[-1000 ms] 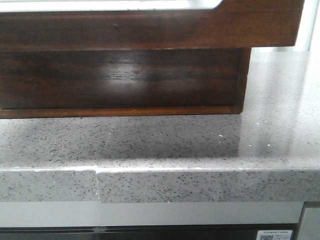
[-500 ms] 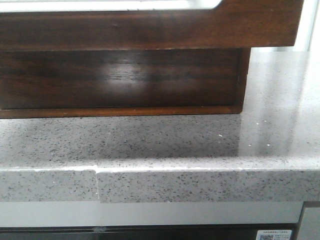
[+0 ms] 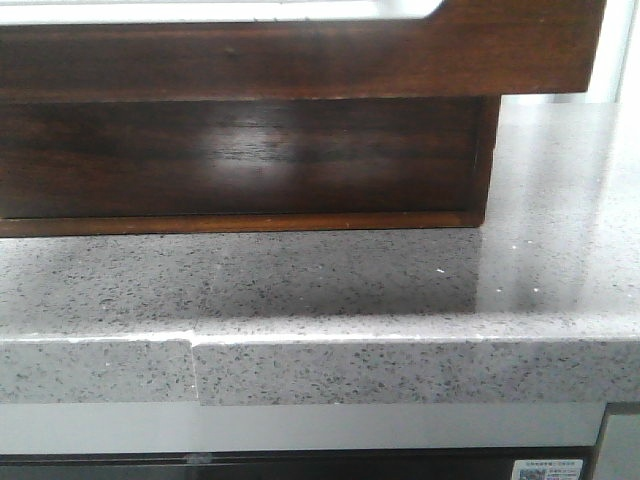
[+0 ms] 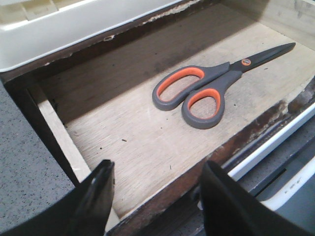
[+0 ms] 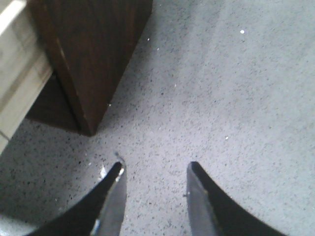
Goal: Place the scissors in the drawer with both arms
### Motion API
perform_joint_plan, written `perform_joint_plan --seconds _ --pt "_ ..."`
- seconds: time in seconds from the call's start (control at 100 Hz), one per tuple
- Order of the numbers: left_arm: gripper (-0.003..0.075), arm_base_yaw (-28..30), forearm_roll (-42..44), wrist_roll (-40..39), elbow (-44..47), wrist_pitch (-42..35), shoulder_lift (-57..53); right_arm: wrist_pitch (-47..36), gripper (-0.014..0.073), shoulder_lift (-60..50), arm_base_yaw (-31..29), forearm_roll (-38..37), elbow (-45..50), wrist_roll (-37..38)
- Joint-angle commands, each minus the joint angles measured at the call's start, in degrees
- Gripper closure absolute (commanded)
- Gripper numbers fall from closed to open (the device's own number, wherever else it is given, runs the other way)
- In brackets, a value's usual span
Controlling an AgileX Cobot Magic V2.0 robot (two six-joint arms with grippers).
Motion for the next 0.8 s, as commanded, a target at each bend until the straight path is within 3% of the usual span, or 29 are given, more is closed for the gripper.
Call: perform_joint_plan --seconds 0.0,0.1,0.34,0.41,0.79 --pt "0.0360 -0.5 -1.9 -0.4 -1.8 -3.8 0.5 -5.3 0.0349 -1.5 -0.4 -0.4 -0.2 0.3" --pt "0.0430 -0.5 -1.9 -0.4 -1.8 -3.8 0.5 -5.1 0.0406 -1.5 -0.4 -0.4 0.2 0.3" --pt "0.0684 -0.5 -1.9 -0.4 -1.8 -3.8 0.5 -5.1 0.0641 -1.5 -0.4 -0.4 0.2 0.3" --pt "0.0742 -0.5 -1.9 -0.4 -1.8 -3.8 0.5 -5.3 0.0662 -1.5 -0.4 -0.4 0.2 0.3" --pt "0.0741 -0.5 -1.9 -0.4 -1.8 -3.3 0.5 -4.5 0.0662 -1.5 -0.4 -0.7 0.2 0.3"
